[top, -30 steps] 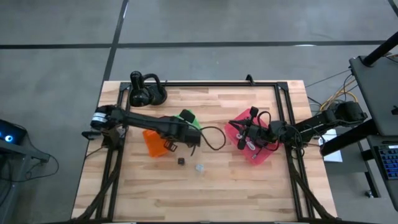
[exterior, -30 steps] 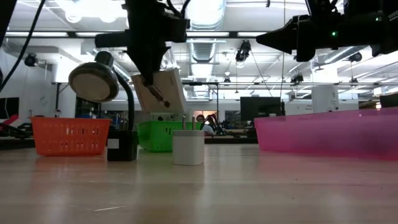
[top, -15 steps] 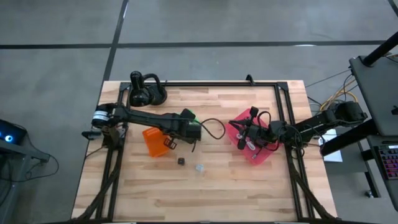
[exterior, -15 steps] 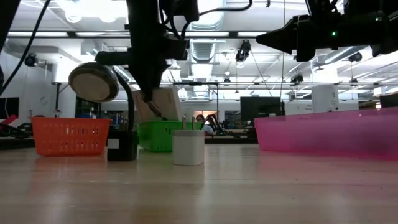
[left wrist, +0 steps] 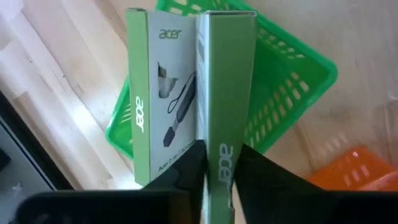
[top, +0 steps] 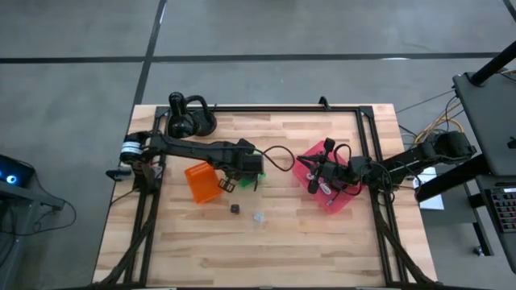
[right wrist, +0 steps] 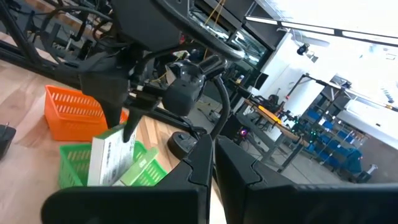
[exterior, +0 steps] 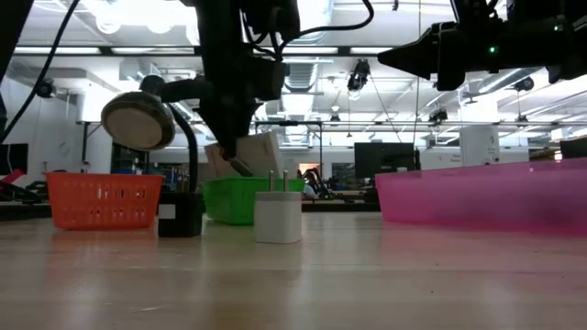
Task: Pick and place items into bin
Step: Put the card reader box into the green bin, then put the black charger adapter into the orange bin
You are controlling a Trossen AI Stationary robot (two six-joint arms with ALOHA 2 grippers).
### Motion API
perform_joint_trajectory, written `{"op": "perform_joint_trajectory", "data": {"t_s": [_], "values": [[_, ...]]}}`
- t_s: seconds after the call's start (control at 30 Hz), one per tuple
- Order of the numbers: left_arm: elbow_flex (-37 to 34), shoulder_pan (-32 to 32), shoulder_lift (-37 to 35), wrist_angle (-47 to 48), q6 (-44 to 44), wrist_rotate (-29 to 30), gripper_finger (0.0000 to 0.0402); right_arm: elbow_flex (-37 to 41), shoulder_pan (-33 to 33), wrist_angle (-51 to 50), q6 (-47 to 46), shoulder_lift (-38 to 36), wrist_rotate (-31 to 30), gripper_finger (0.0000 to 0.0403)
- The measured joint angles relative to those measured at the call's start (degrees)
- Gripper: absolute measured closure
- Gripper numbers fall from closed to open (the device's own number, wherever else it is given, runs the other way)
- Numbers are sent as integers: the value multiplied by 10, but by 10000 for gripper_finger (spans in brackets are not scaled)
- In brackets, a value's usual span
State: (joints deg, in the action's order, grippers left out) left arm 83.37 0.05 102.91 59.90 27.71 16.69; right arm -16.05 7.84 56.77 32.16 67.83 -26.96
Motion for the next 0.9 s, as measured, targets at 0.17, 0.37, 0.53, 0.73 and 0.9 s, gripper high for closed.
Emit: {"op": "perform_joint_trajectory", "data": {"t_s": [0.17,0.37,0.53,0.73,0.9], "values": [[0,7,0,0,-4,0,281,0,0,0,0,0,0,394],[8,7,0,14,-4,2,230,0,0,0,0,0,0,394],[45,1,0,61,-29,36,223,0,0,0,0,0,0,394],[96,-13,-7,87,-174,9,222,0,0,0,0,0,0,394],[119,-33,-7,75,-315,-105,222,0,0,-5,2,0,0,394]]}}
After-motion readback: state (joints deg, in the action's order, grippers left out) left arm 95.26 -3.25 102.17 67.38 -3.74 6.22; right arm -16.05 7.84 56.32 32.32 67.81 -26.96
